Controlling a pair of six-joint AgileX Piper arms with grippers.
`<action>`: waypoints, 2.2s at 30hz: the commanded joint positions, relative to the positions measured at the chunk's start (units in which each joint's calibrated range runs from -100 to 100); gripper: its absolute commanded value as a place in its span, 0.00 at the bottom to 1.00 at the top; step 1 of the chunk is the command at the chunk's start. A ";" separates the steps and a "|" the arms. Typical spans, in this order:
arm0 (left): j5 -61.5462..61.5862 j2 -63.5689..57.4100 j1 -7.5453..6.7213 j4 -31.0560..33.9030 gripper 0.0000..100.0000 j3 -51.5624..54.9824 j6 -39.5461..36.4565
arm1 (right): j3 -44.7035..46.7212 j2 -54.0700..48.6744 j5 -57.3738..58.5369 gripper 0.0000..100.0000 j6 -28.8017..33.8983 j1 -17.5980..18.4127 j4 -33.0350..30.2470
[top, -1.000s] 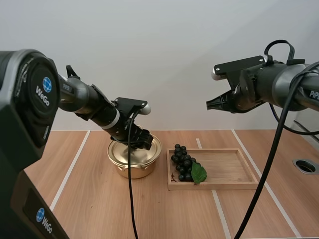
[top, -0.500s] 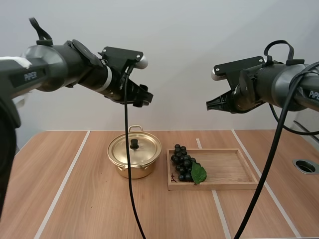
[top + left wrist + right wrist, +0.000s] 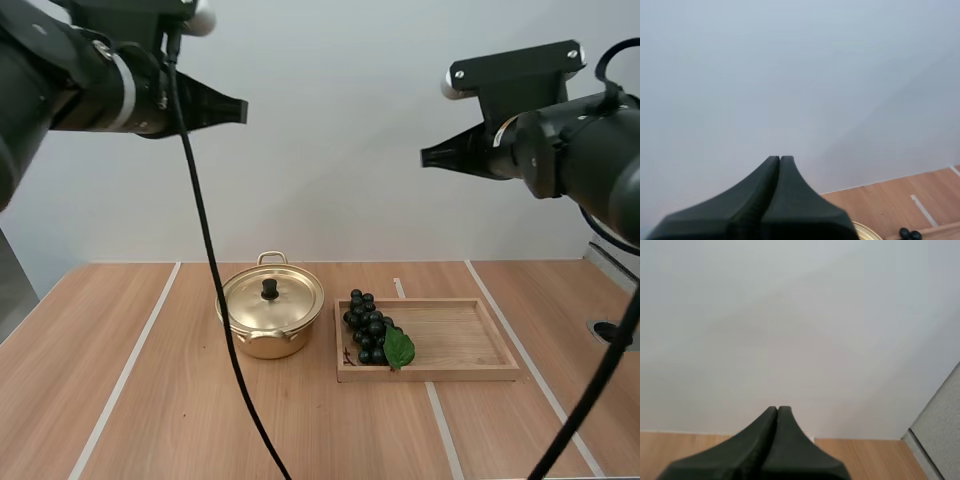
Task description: Open the pot, put the pineapple inside, and close it
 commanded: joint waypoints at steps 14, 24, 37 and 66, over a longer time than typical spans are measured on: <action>-12.66 -32.54 5.06 -0.31 0.00 19.62 0.54 | 9.88 -22.08 -8.67 0.00 -1.51 -0.23 -3.73; -18.82 -45.31 5.06 -0.74 0.00 32.35 0.63 | 18.79 -25.06 -9.30 0.00 -1.51 0.53 2.50; 4.97 -44.58 4.97 -18.93 0.00 34.12 14.88 | 18.79 -25.98 -1.56 0.00 -1.31 2.00 7.61; -22.41 -52.70 -10.18 25.04 0.00 53.82 -17.01 | 48.35 -48.91 -15.30 0.00 -20.60 1.41 20.77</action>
